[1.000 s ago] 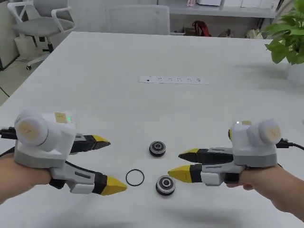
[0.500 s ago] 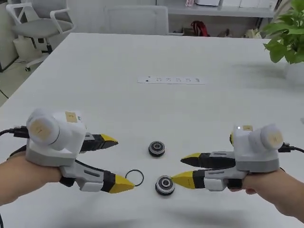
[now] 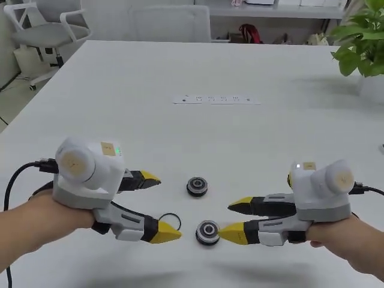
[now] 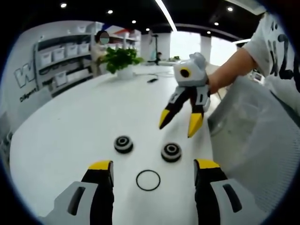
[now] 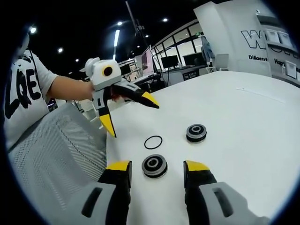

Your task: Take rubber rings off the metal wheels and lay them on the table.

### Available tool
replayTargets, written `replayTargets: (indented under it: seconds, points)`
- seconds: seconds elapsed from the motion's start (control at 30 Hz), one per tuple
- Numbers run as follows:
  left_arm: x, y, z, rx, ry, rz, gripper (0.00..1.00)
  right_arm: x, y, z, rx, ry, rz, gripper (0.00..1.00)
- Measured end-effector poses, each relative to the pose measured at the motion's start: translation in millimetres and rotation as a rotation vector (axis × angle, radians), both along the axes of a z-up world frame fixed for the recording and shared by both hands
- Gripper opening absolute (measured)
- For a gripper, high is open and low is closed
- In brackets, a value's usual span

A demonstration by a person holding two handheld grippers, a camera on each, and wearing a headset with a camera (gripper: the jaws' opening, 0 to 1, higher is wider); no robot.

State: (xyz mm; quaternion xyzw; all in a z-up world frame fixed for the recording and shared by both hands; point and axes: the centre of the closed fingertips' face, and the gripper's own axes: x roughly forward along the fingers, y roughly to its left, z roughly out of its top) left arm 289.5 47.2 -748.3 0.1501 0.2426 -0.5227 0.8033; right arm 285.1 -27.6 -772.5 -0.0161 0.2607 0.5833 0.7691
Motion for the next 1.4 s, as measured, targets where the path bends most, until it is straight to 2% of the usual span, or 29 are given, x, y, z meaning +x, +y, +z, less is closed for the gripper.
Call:
replayTargets:
  seconds: [0.4,0.83,1.4]
  points:
    - [2.9,-10.1,-10.3,0.007,0.013,-0.028,0.7,-5.1,2.5,-5.4,-0.018,-0.011,0.031,0.41]
    - [-1.5,-21.3,-18.7,0.014,0.038,-0.051,0.69,-8.9,2.3,-13.4,-0.051,-0.021,0.067,0.39]
    - [-9.2,-37.3,-26.9,0.021,0.06,-0.094,0.65,-12.9,2.2,-25.0,-0.109,-0.062,0.12,0.35]
